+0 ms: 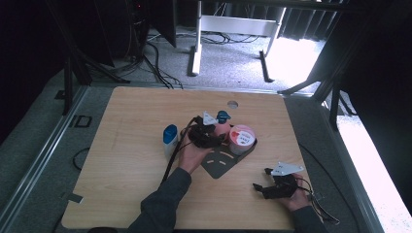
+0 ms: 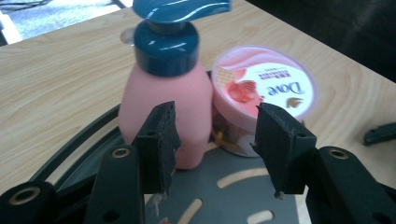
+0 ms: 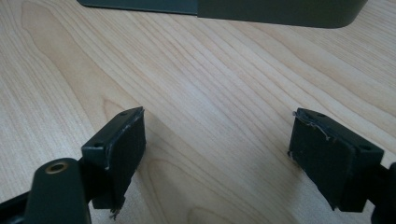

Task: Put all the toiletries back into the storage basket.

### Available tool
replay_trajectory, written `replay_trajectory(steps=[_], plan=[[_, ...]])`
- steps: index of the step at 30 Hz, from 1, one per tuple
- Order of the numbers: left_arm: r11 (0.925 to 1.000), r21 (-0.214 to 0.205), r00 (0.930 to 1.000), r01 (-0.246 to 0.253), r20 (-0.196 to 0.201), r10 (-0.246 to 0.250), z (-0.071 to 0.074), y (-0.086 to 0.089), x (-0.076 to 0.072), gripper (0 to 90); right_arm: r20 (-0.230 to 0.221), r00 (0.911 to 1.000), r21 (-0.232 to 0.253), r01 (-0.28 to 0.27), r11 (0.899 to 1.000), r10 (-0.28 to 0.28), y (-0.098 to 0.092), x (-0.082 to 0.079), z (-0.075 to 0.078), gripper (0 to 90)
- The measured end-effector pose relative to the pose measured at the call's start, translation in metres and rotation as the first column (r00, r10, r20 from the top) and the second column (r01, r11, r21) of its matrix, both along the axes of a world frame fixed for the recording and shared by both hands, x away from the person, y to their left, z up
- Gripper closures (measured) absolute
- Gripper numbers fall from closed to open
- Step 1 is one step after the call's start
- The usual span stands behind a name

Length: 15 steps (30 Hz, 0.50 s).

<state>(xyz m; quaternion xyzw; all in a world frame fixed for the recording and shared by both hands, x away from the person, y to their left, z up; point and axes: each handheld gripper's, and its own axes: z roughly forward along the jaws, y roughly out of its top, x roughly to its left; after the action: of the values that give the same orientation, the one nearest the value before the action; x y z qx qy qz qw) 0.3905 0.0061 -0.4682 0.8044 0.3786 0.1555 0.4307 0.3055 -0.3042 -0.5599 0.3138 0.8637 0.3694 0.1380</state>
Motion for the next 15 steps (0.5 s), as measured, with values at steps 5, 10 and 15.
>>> replay_trajectory(steps=[5, 10, 15], plan=[[0.9996, 0.000, 0.9996, 0.028, 0.007, -0.028, 0.002, 0.003, -0.010, 49.6, 0.000, 1.0000, 0.000, 0.000, 1.000, 0.000, 0.000, 0.000, 0.000, 18.2], [0.9993, 0.002, 0.9993, 0.038, 0.007, -0.038, 0.003, 0.006, -0.018, 49.5, 0.000, 1.0000, 0.000, 0.000, 1.000, 0.000, 0.000, 0.000, 0.000, 18.2], [0.9990, 0.006, 0.9990, 0.044, 0.000, -0.044, 0.002, 0.012, -0.026, 49.5, 0.000, 1.0000, 0.000, 0.001, 1.000, -0.001, 0.000, 0.000, 0.000, 18.2]])
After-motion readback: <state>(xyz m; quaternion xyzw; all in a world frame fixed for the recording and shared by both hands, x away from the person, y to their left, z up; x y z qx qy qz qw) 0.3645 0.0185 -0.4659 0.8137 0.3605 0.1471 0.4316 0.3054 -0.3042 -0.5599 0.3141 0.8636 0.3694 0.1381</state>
